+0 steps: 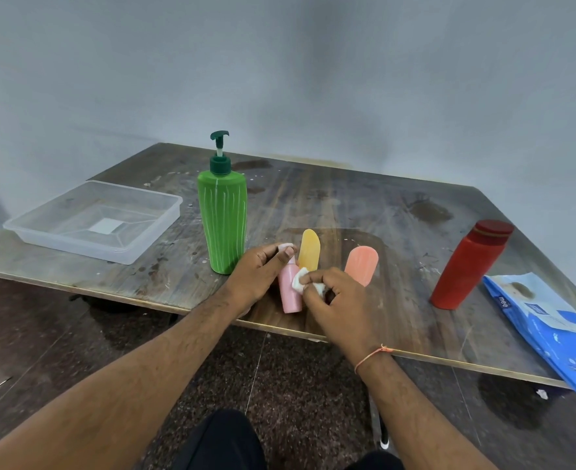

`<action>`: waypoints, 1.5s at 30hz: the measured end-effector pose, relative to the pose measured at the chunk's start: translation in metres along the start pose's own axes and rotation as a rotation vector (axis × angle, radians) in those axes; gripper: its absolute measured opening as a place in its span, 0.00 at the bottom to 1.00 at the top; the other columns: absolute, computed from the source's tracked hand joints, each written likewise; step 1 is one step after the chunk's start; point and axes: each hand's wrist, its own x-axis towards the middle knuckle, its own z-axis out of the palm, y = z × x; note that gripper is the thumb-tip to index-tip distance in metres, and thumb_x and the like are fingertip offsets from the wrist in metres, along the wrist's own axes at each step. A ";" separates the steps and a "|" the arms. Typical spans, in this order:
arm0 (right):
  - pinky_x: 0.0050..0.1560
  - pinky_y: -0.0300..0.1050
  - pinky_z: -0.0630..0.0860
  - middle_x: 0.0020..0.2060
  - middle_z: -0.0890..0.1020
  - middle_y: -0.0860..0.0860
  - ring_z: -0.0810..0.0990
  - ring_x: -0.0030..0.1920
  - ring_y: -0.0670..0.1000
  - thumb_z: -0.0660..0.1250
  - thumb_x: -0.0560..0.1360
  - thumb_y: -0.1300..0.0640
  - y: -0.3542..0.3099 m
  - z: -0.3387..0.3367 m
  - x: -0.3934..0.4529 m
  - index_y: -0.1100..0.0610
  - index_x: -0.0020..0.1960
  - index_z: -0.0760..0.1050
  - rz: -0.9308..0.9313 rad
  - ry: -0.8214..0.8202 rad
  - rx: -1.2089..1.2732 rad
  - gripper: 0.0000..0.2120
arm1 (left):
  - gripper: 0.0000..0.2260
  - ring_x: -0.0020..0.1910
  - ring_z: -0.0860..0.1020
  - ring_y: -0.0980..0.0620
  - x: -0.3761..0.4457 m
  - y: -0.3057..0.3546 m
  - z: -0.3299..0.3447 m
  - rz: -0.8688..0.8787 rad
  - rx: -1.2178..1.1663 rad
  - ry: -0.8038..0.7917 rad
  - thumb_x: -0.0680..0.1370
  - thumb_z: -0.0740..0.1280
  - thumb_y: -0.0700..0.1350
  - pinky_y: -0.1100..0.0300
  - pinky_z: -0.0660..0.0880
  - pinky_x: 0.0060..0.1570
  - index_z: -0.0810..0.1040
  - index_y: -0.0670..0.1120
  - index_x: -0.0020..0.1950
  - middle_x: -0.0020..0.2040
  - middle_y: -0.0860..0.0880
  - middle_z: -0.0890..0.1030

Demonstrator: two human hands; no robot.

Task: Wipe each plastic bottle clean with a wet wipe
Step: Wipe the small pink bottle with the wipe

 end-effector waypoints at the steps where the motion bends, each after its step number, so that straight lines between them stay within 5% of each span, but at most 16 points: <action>1: 0.44 0.35 0.74 0.45 0.84 0.40 0.82 0.47 0.45 0.75 0.78 0.59 0.001 0.000 0.001 0.46 0.52 0.87 -0.018 -0.008 0.010 0.08 | 0.08 0.49 0.82 0.59 0.000 0.001 0.000 0.004 -0.002 -0.002 0.84 0.67 0.46 0.63 0.79 0.54 0.86 0.55 0.52 0.47 0.55 0.88; 4: 0.50 0.38 0.78 0.49 0.86 0.39 0.83 0.51 0.44 0.75 0.79 0.59 0.001 -0.003 0.000 0.45 0.56 0.88 -0.046 -0.086 0.067 0.11 | 0.08 0.49 0.83 0.58 -0.002 0.003 0.000 0.013 -0.001 -0.009 0.84 0.67 0.47 0.63 0.79 0.52 0.86 0.54 0.52 0.47 0.54 0.88; 8: 0.49 0.44 0.82 0.44 0.87 0.39 0.85 0.48 0.43 0.77 0.73 0.61 0.000 -0.006 -0.001 0.46 0.44 0.89 0.093 -0.138 0.121 0.09 | 0.08 0.49 0.81 0.53 -0.002 0.001 0.000 0.018 0.023 -0.005 0.85 0.67 0.47 0.56 0.79 0.54 0.86 0.54 0.52 0.52 0.43 0.87; 15: 0.49 0.34 0.76 0.49 0.86 0.39 0.83 0.50 0.44 0.76 0.79 0.58 0.003 -0.003 0.003 0.45 0.55 0.88 -0.003 -0.080 0.127 0.09 | 0.09 0.49 0.83 0.60 -0.003 0.004 0.001 0.031 0.016 -0.003 0.84 0.67 0.47 0.64 0.79 0.53 0.86 0.57 0.49 0.47 0.56 0.88; 18: 0.48 0.42 0.81 0.47 0.87 0.38 0.84 0.48 0.45 0.79 0.76 0.56 0.002 -0.008 0.001 0.44 0.50 0.89 0.082 -0.203 0.131 0.07 | 0.10 0.48 0.82 0.57 -0.003 0.003 0.002 0.036 0.019 0.005 0.84 0.67 0.48 0.61 0.79 0.51 0.87 0.58 0.47 0.47 0.54 0.87; 22: 0.48 0.42 0.82 0.44 0.88 0.40 0.85 0.48 0.44 0.77 0.75 0.58 0.004 -0.004 0.001 0.48 0.45 0.89 0.146 -0.085 0.162 0.06 | 0.14 0.50 0.83 0.59 -0.004 0.004 0.002 0.055 0.053 -0.004 0.85 0.67 0.49 0.61 0.79 0.55 0.87 0.67 0.46 0.48 0.57 0.88; 28: 0.54 0.38 0.77 0.53 0.84 0.38 0.82 0.55 0.44 0.74 0.81 0.54 0.005 -0.005 0.004 0.43 0.61 0.86 -0.033 -0.179 0.090 0.11 | 0.11 0.51 0.84 0.58 -0.004 0.004 0.001 0.047 0.043 -0.002 0.84 0.67 0.49 0.60 0.80 0.55 0.87 0.62 0.48 0.50 0.56 0.88; 33: 0.48 0.46 0.81 0.47 0.85 0.38 0.83 0.50 0.44 0.75 0.72 0.52 0.005 -0.004 0.000 0.43 0.47 0.88 0.059 -0.171 0.104 0.05 | 0.10 0.50 0.82 0.59 -0.003 0.004 0.002 0.047 0.062 0.007 0.85 0.67 0.48 0.64 0.79 0.52 0.86 0.59 0.49 0.47 0.57 0.87; 37: 0.52 0.43 0.79 0.49 0.85 0.40 0.82 0.52 0.44 0.74 0.80 0.57 0.007 0.000 0.004 0.45 0.54 0.86 0.022 -0.051 0.114 0.08 | 0.09 0.51 0.83 0.64 -0.004 0.005 0.002 0.050 0.070 -0.004 0.85 0.66 0.47 0.67 0.79 0.54 0.84 0.59 0.52 0.49 0.61 0.88; 40: 0.55 0.43 0.79 0.52 0.84 0.39 0.82 0.55 0.44 0.74 0.81 0.56 0.006 -0.003 0.004 0.42 0.59 0.85 -0.011 -0.118 0.103 0.11 | 0.08 0.51 0.84 0.61 -0.002 0.003 0.001 0.046 0.062 -0.001 0.85 0.66 0.48 0.65 0.79 0.54 0.85 0.58 0.53 0.50 0.58 0.88; 45: 0.52 0.51 0.84 0.47 0.87 0.36 0.84 0.51 0.43 0.75 0.74 0.57 0.002 -0.001 -0.001 0.43 0.46 0.88 0.102 -0.116 0.107 0.09 | 0.08 0.50 0.83 0.60 0.001 -0.002 0.000 0.045 0.059 0.007 0.85 0.66 0.48 0.63 0.79 0.54 0.85 0.57 0.53 0.49 0.57 0.88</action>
